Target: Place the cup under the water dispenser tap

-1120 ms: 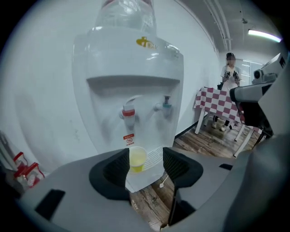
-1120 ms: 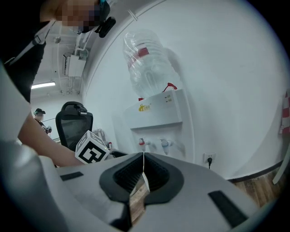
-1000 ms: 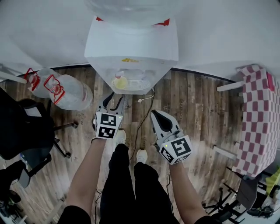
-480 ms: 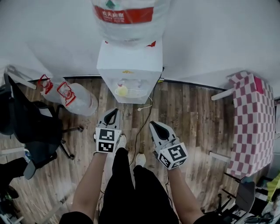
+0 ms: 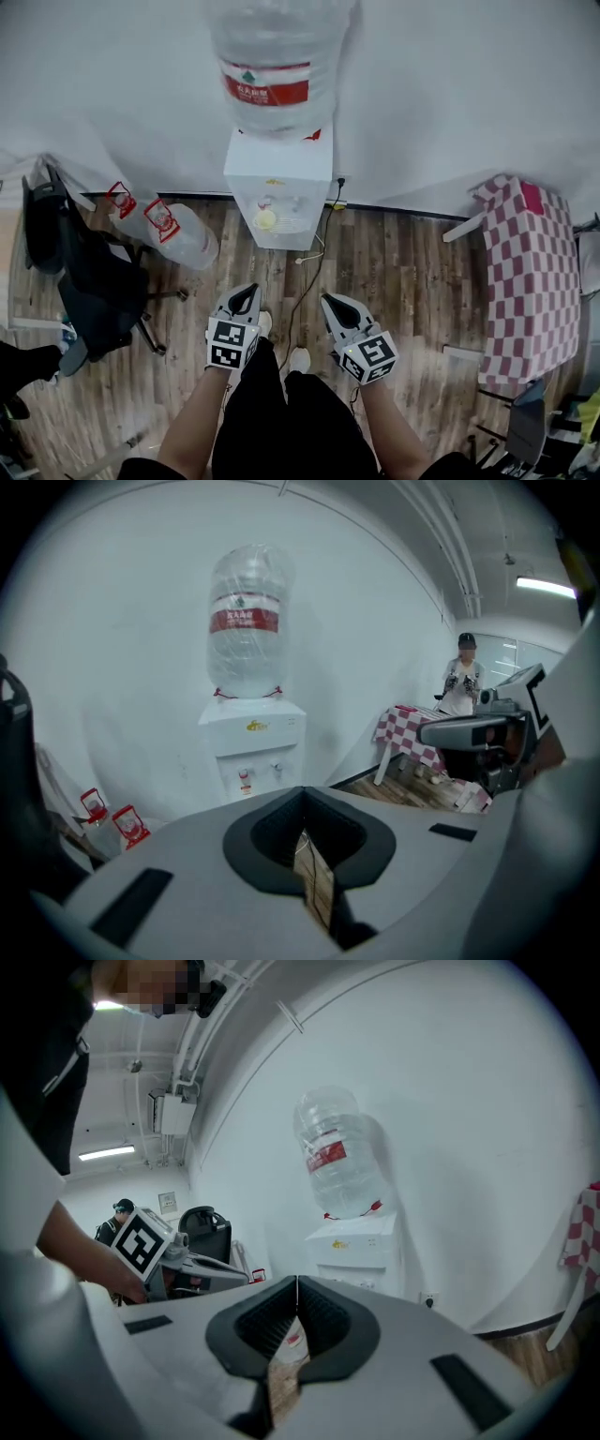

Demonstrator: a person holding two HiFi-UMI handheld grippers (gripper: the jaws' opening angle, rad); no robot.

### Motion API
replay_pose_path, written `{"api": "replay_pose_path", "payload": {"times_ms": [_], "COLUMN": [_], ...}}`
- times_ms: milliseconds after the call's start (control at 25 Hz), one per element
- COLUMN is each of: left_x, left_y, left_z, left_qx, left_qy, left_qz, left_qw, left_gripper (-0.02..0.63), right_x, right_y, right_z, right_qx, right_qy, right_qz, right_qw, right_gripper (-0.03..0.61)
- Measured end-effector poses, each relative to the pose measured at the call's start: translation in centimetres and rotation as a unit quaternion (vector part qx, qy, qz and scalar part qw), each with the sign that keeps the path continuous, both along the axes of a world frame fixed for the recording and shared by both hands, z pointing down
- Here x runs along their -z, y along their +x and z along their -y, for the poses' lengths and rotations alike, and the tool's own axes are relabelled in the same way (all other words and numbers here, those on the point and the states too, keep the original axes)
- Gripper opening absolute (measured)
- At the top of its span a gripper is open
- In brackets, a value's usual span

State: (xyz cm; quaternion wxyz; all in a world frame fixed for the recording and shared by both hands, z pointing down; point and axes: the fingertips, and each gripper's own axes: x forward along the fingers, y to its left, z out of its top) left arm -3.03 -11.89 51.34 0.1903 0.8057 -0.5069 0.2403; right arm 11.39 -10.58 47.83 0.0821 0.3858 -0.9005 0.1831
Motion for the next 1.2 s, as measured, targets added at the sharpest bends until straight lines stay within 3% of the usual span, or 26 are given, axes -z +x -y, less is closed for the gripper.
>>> {"api": "replay_pose_path", "payload": {"times_ms": [360, 640, 960, 1200], "left_x": [6.2, 8.6, 11.0, 11.7], "left_y": [0.2, -0.2, -3.2, -7.2], "left_z": [-6.8, -9.4, -11.0, -14.7], "left_qx": [0.028, 0.014, -0.003, -0.010], "left_qy": [0.026, 0.041, 0.080, 0.082], "left_qz": [-0.019, -0.009, -0.010, -0.035], "left_qw": [0.9991, 0.9990, 0.9968, 0.9960], "left_gripper": [0.014, 0.014, 0.014, 0.014], "right_x": [4.9, 7.4, 7.8, 8.3], "right_y": [1.2, 0.4, -1.0, -3.1], "right_z": [-3.8, -6.0, -8.7, -12.7], "right_qx": [0.017, 0.031, -0.008, -0.039], "right_qy": [0.026, 0.046, 0.048, 0.047], "right_qz": [0.016, 0.017, 0.020, 0.001], "right_qw": [0.999, 0.998, 0.999, 0.998], "right_gripper": [0.021, 0.021, 0.021, 0.021]}}
